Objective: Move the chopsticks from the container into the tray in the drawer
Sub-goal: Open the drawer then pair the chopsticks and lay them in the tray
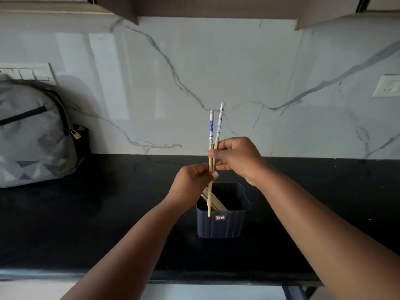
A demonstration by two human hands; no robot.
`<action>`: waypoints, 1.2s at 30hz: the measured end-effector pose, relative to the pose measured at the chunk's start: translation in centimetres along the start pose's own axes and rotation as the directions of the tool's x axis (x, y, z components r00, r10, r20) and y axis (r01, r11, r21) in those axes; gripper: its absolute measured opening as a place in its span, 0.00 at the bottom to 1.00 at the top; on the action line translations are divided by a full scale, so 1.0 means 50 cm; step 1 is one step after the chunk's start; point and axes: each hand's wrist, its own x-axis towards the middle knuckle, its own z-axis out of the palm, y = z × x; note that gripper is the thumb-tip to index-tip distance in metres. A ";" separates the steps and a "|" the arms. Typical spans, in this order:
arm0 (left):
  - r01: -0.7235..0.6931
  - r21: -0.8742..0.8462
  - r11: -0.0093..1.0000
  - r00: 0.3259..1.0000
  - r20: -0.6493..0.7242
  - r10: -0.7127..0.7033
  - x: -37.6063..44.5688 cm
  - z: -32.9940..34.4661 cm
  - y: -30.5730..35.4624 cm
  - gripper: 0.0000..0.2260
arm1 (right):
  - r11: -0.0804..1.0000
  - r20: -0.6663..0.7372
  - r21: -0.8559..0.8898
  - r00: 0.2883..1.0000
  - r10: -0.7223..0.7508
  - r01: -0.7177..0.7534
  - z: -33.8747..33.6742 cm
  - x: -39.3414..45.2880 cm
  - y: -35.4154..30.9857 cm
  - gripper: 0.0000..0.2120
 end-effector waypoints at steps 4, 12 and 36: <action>0.088 -0.230 0.969 0.996 0.009 -0.088 -0.017 -0.006 0.020 0.08 | 0.995 0.071 0.080 0.996 0.050 -0.056 0.010 -0.017 -0.011 0.03; 0.138 -0.276 0.951 0.989 0.091 -0.117 -0.039 -0.014 0.031 0.08 | 0.992 0.099 0.070 0.991 0.095 -0.102 0.018 -0.037 -0.012 0.07; 0.212 -0.091 0.973 0.975 0.081 -0.205 -0.052 -0.021 0.026 0.06 | 0.189 0.190 -0.890 0.715 -0.673 0.415 -0.009 -0.114 -0.058 0.26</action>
